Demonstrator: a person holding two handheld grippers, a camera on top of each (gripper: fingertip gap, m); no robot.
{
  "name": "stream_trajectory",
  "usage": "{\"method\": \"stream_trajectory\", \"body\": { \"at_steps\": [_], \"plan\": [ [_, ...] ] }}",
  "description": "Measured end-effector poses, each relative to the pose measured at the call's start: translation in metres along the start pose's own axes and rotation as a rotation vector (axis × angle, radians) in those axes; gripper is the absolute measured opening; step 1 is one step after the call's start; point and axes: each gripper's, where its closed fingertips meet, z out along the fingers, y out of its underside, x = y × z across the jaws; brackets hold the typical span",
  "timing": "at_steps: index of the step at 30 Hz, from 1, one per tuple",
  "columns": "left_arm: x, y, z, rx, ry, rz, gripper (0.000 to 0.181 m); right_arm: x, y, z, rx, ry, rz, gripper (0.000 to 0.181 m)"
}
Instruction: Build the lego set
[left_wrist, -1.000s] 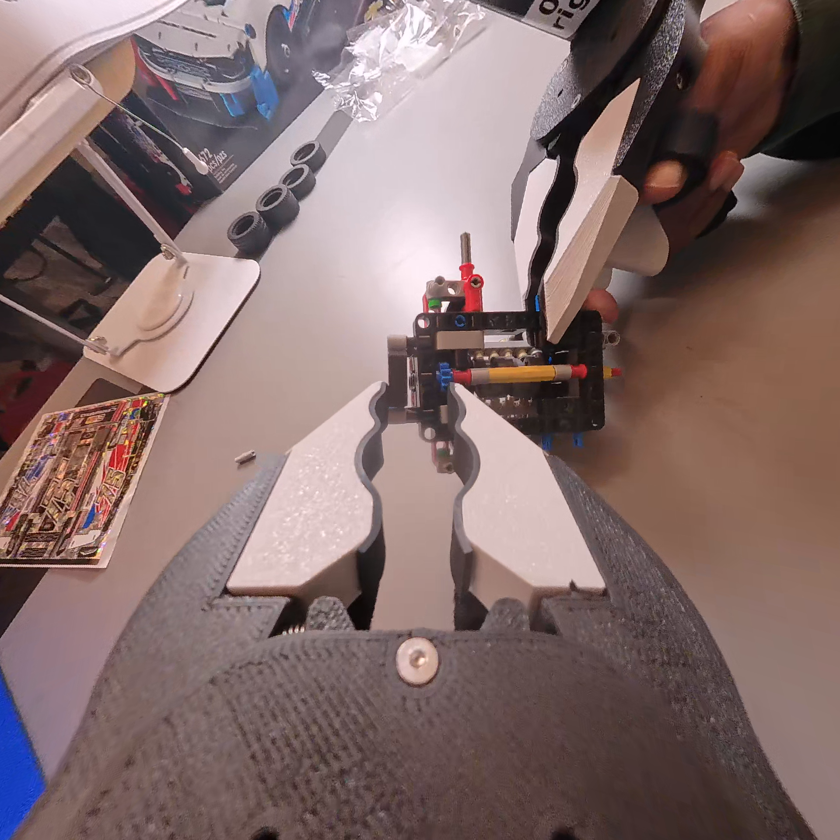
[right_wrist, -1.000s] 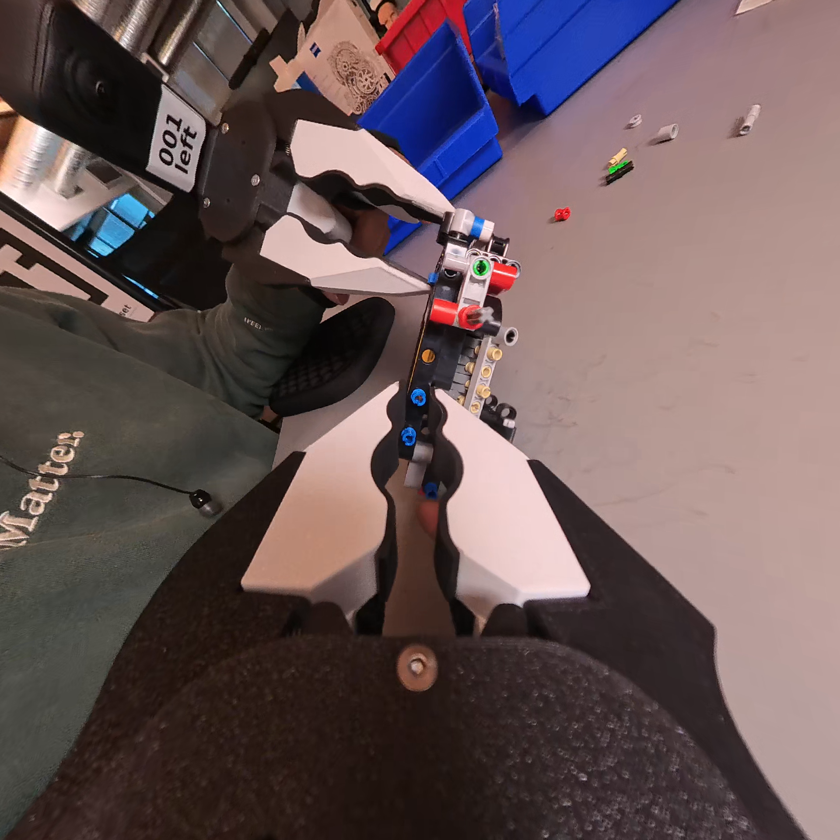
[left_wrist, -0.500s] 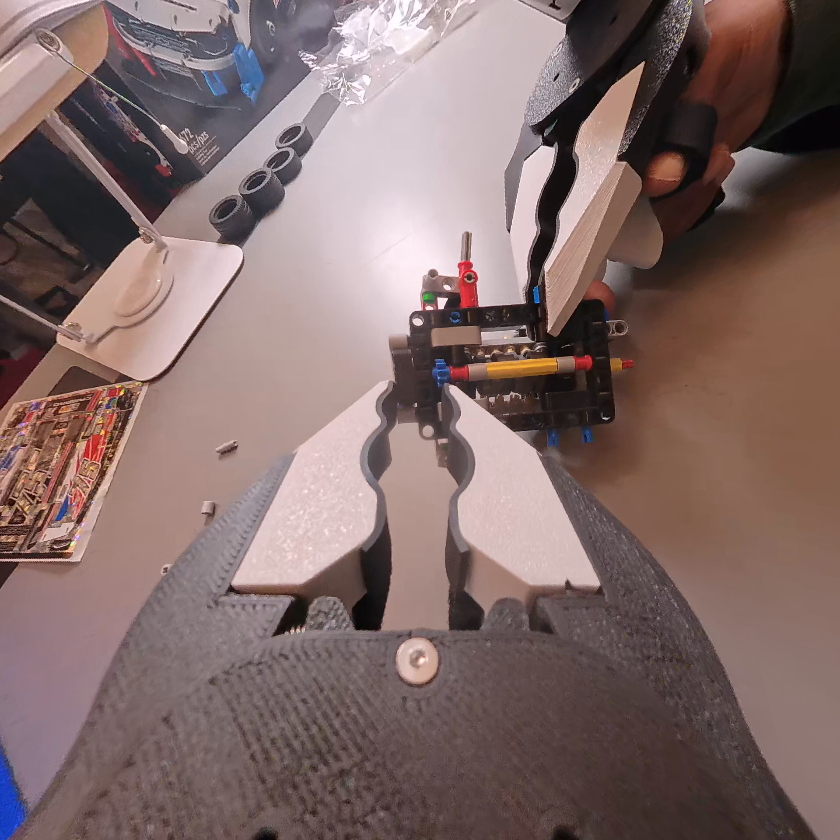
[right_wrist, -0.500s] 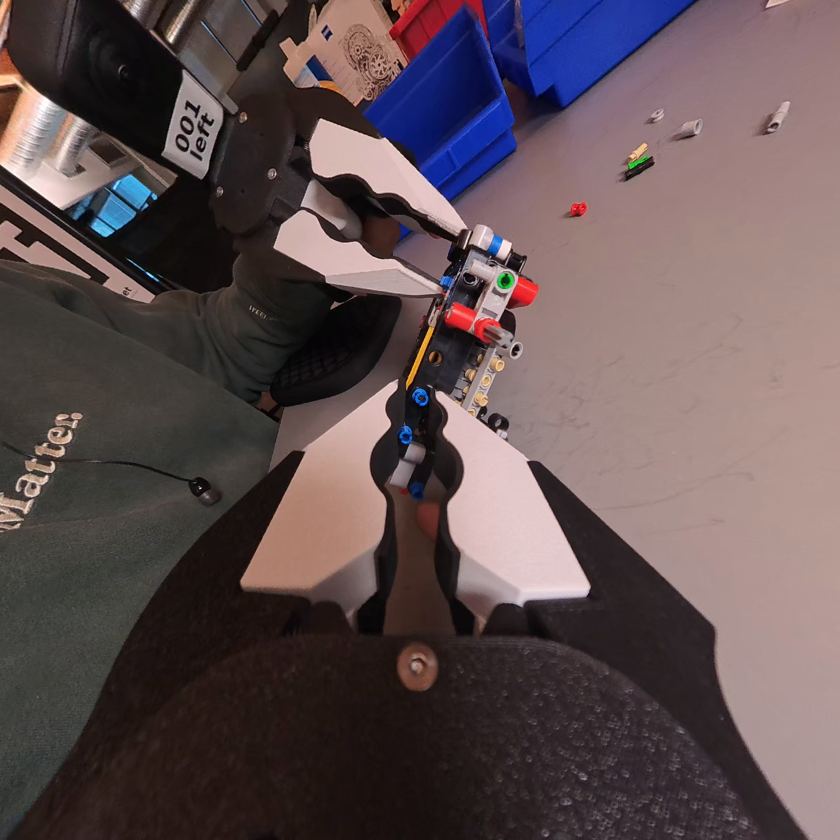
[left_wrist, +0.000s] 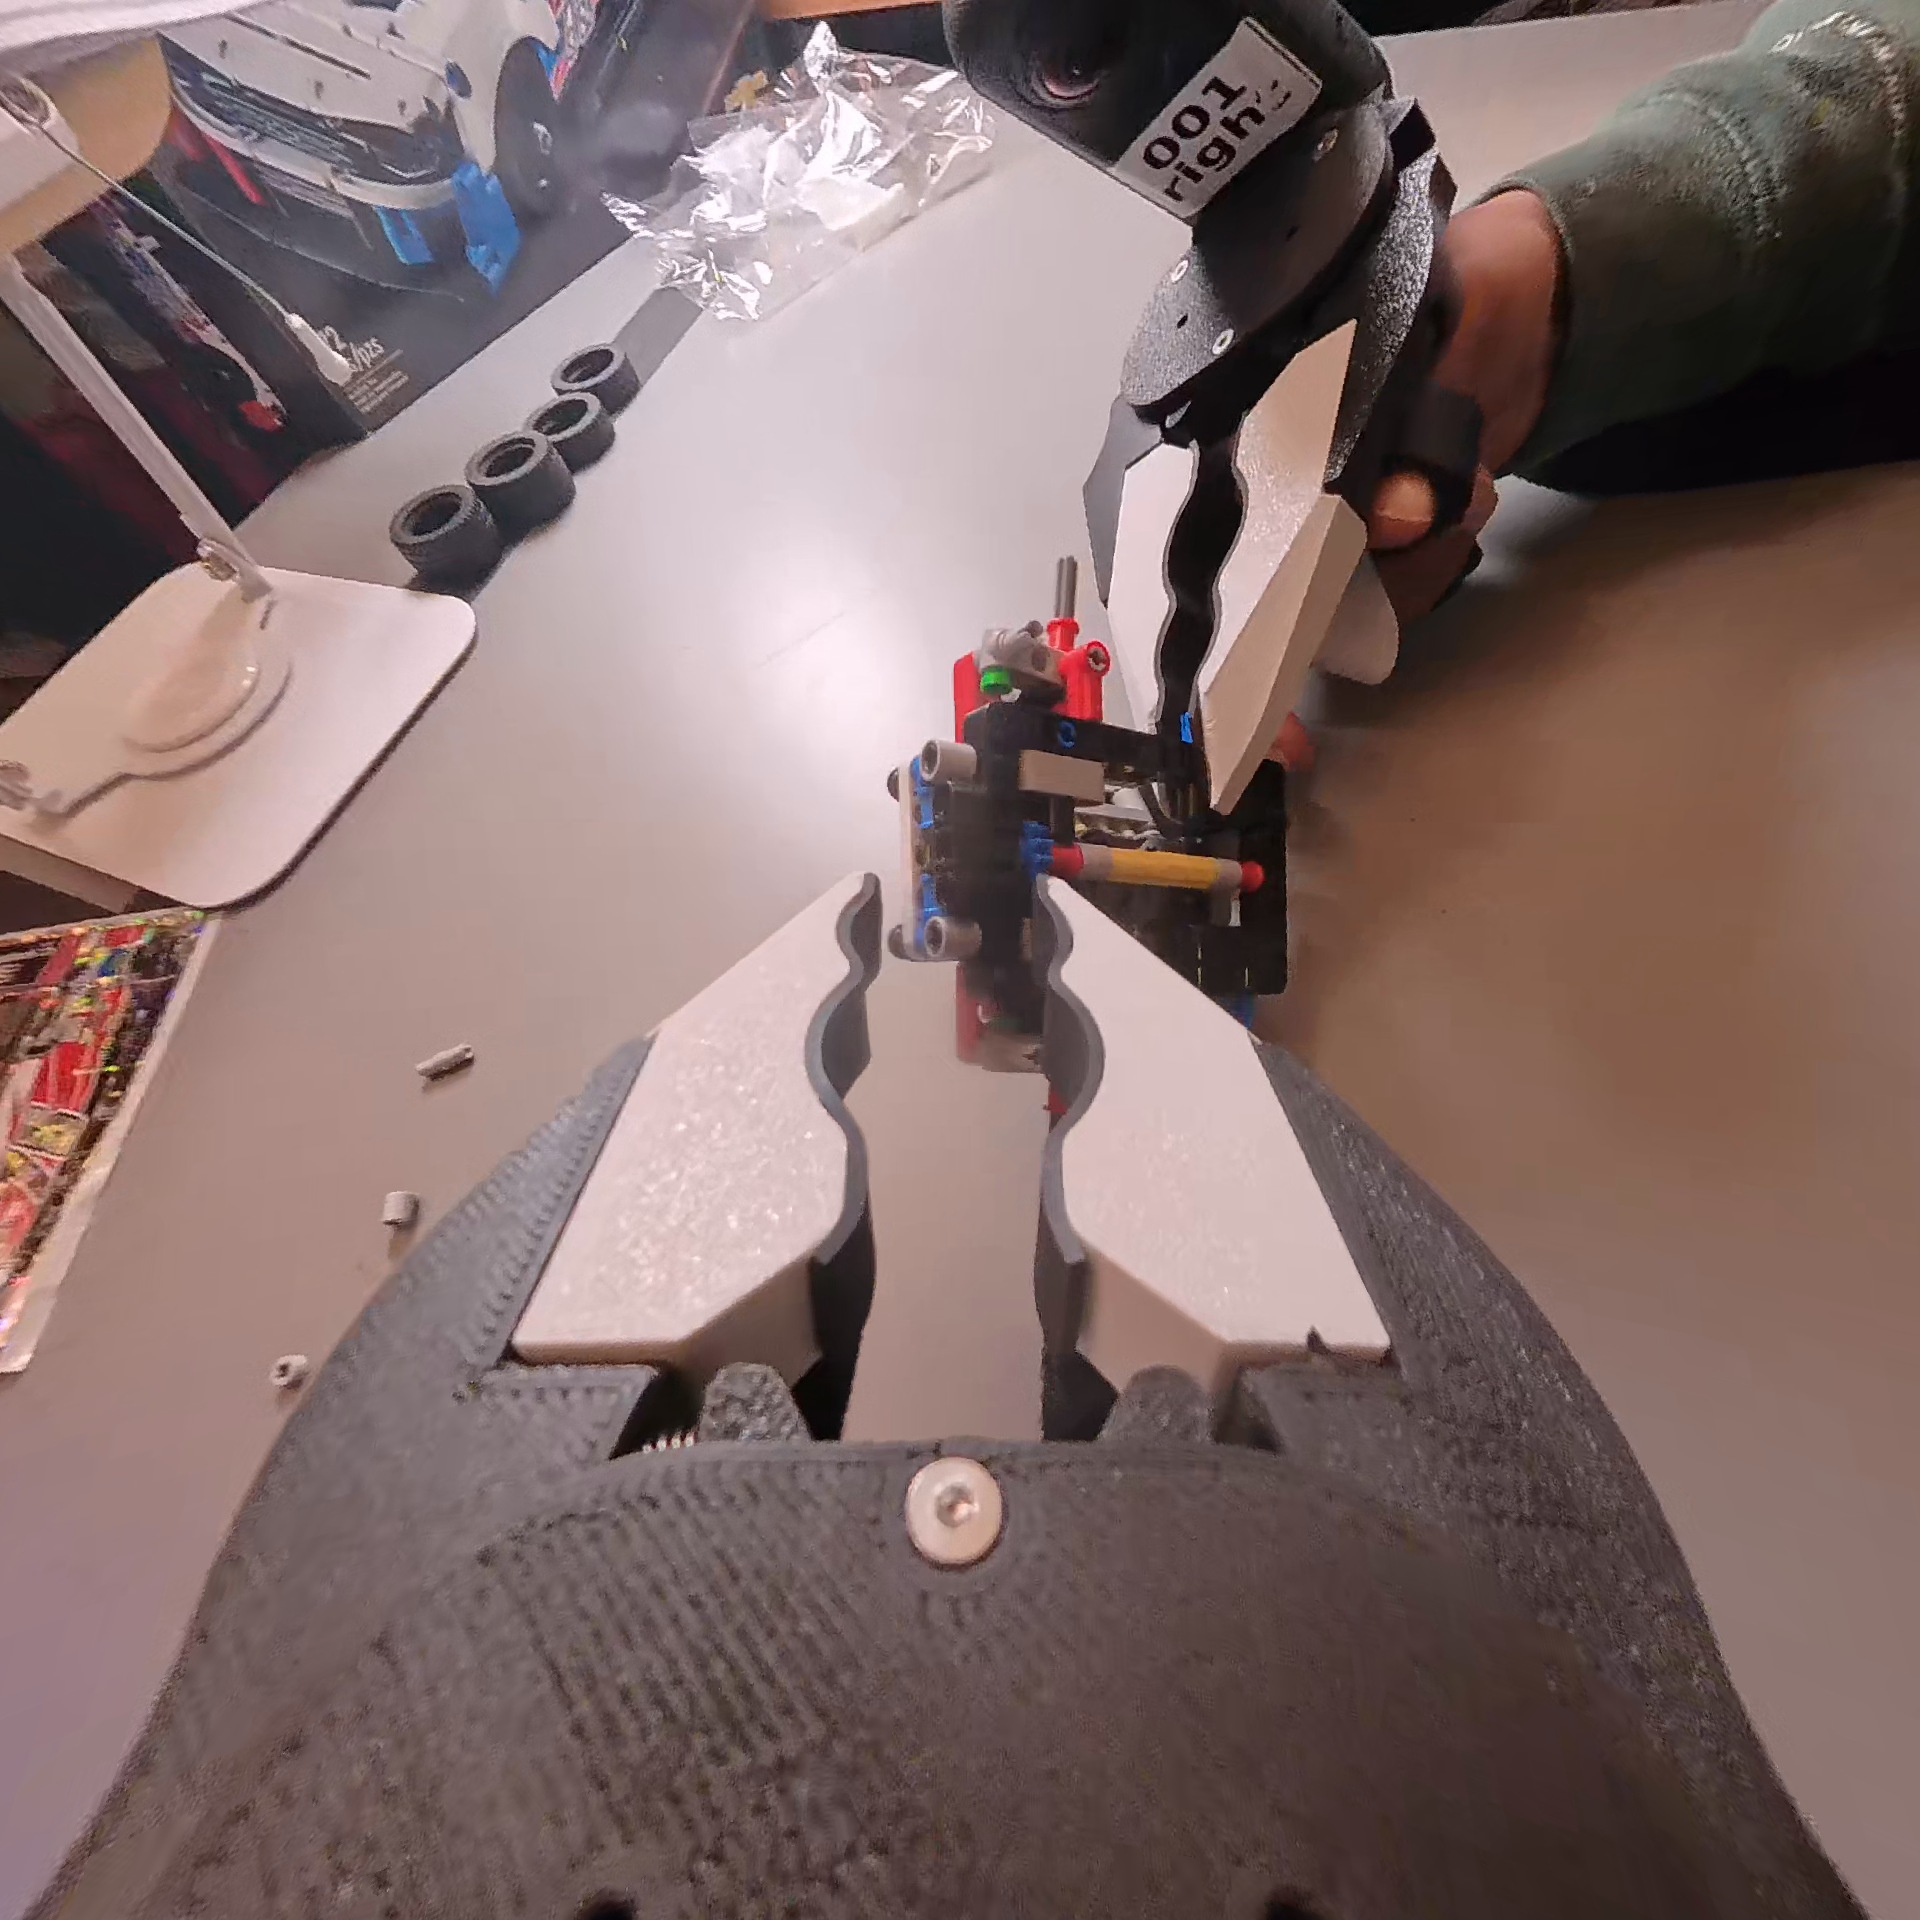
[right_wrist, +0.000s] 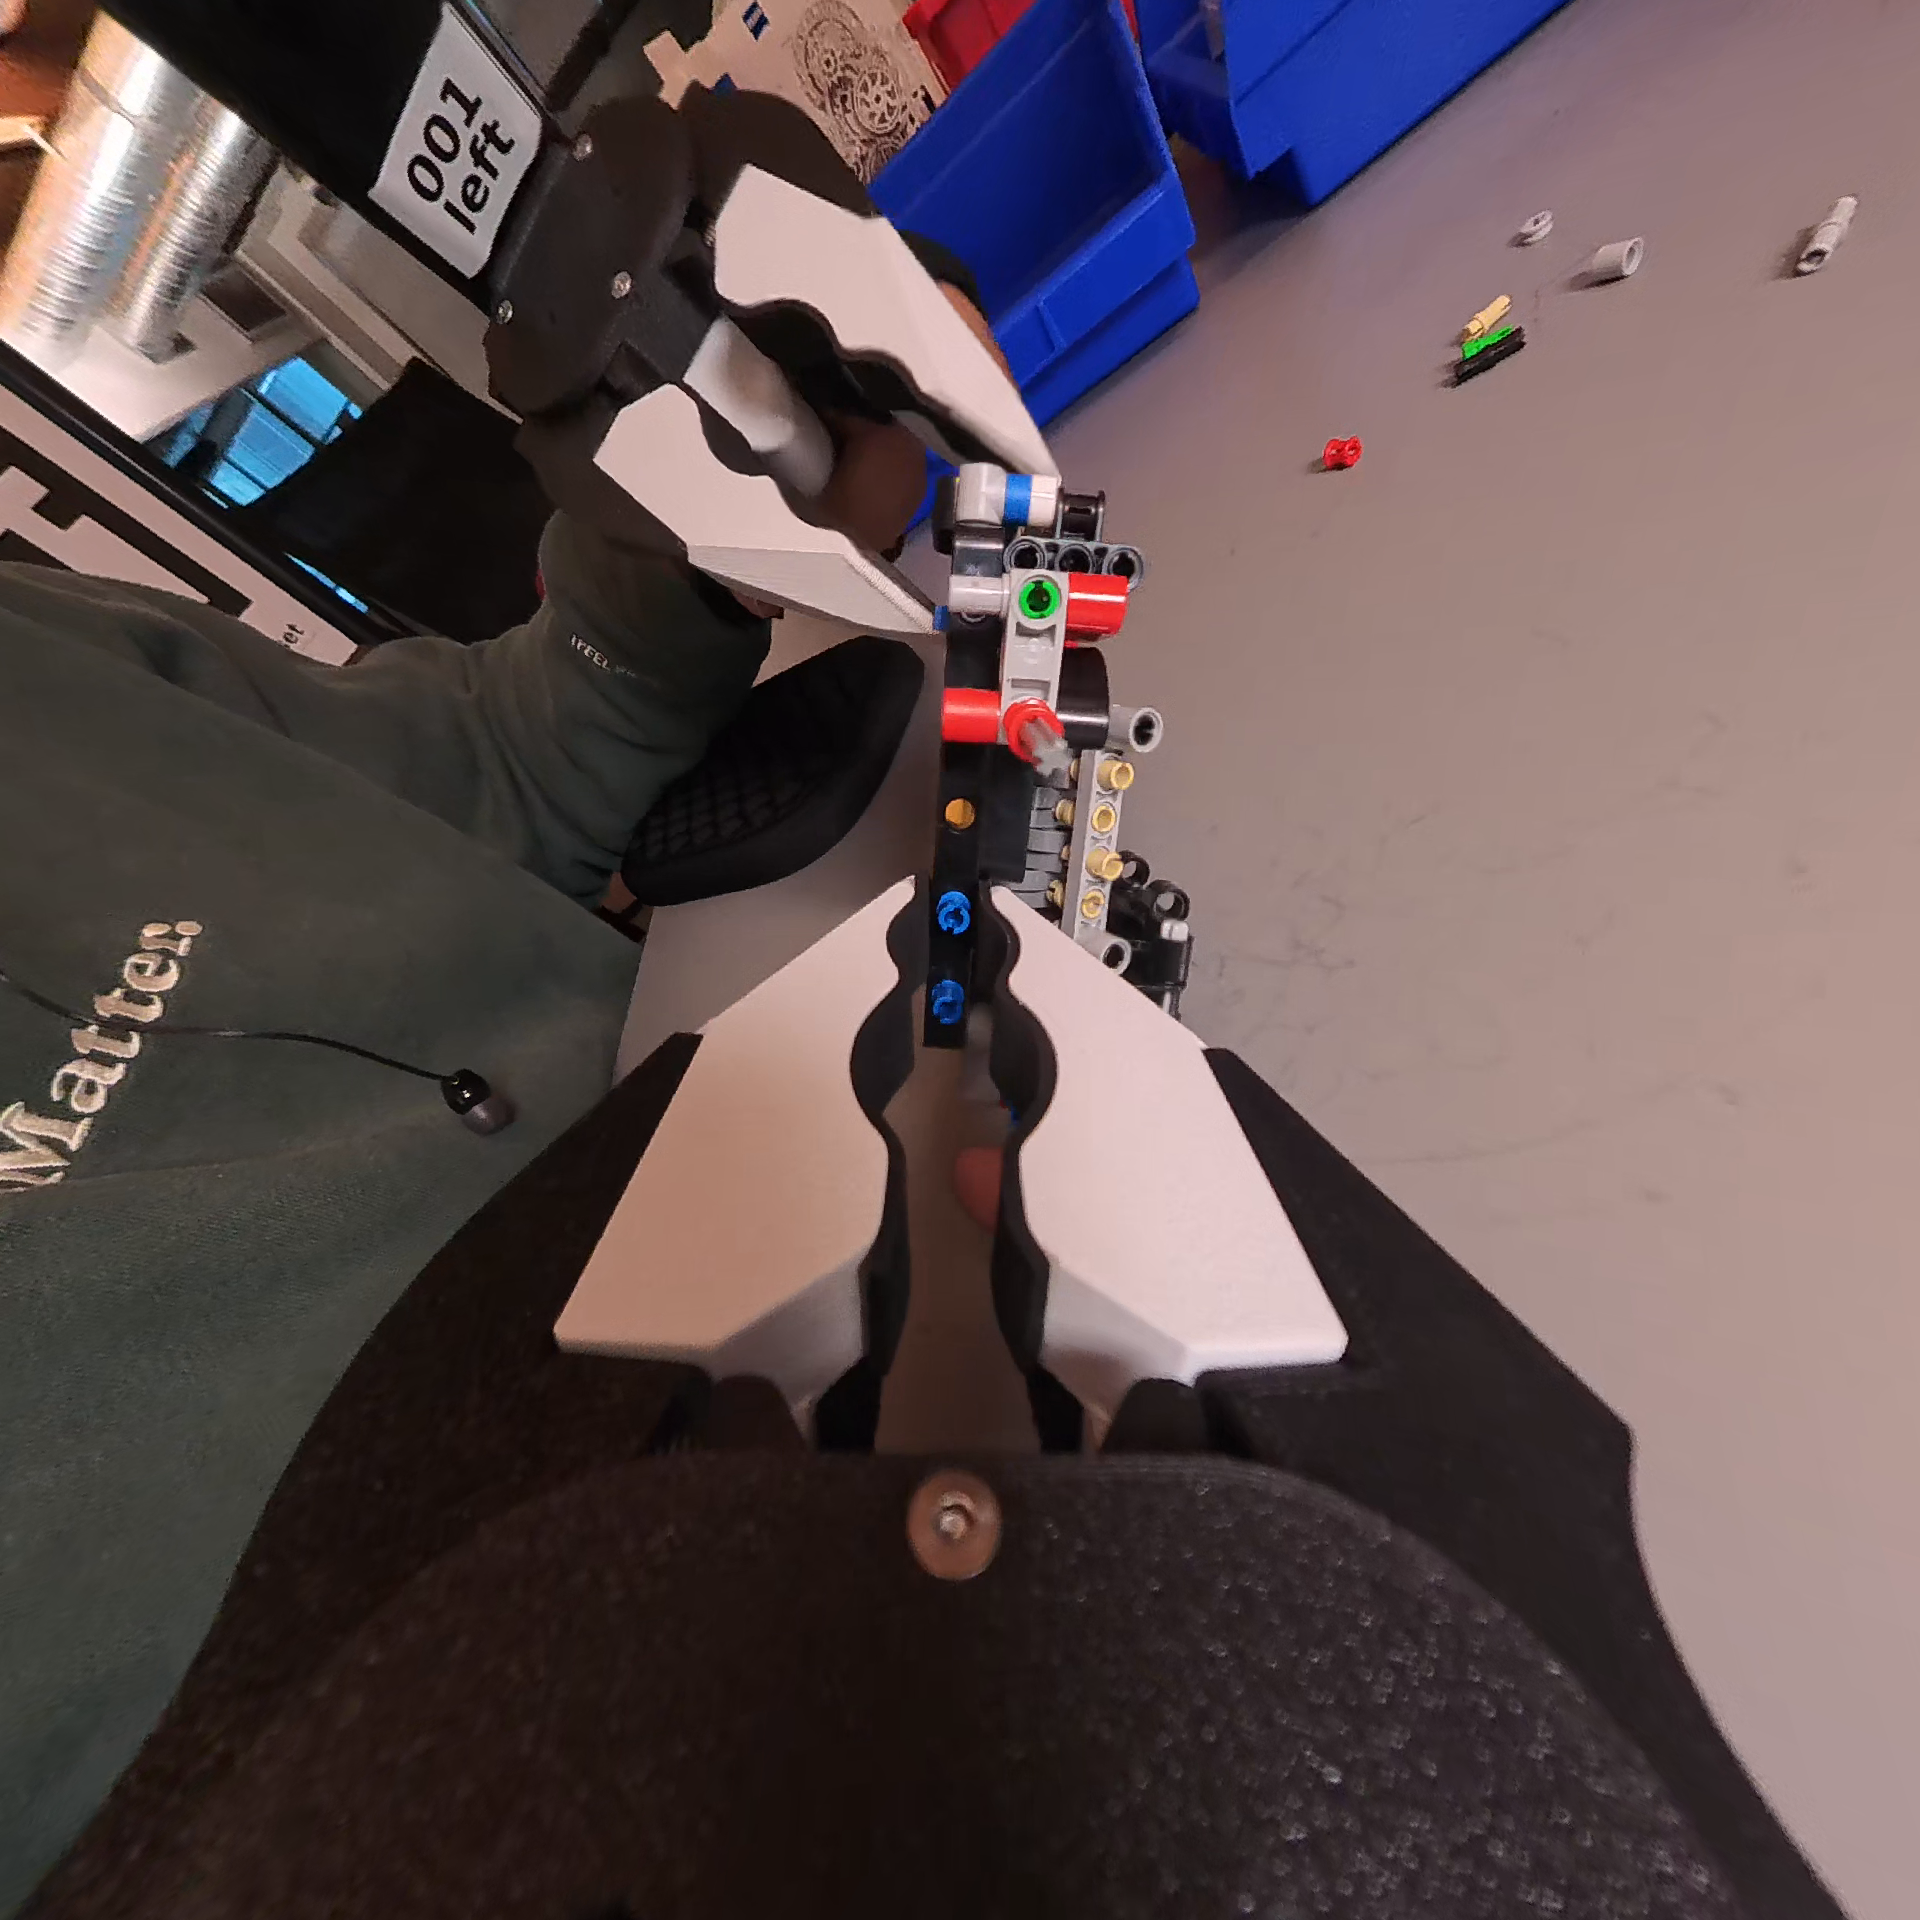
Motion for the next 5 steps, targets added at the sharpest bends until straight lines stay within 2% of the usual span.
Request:
{"method": "stream_trajectory", "body": {
  "at_steps": [1,5],
  "plan": [
    [-0.001,-0.002,-0.001,0.003,-0.010,0.014,0.029,0.000,0.000,0.000,-0.002,-0.001,-0.002,0.006],
    [0.005,-0.013,-0.003,0.031,0.002,0.054,0.032,0.000,-0.002,0.001,0.001,-0.006,0.018,0.006]
  ]
}}
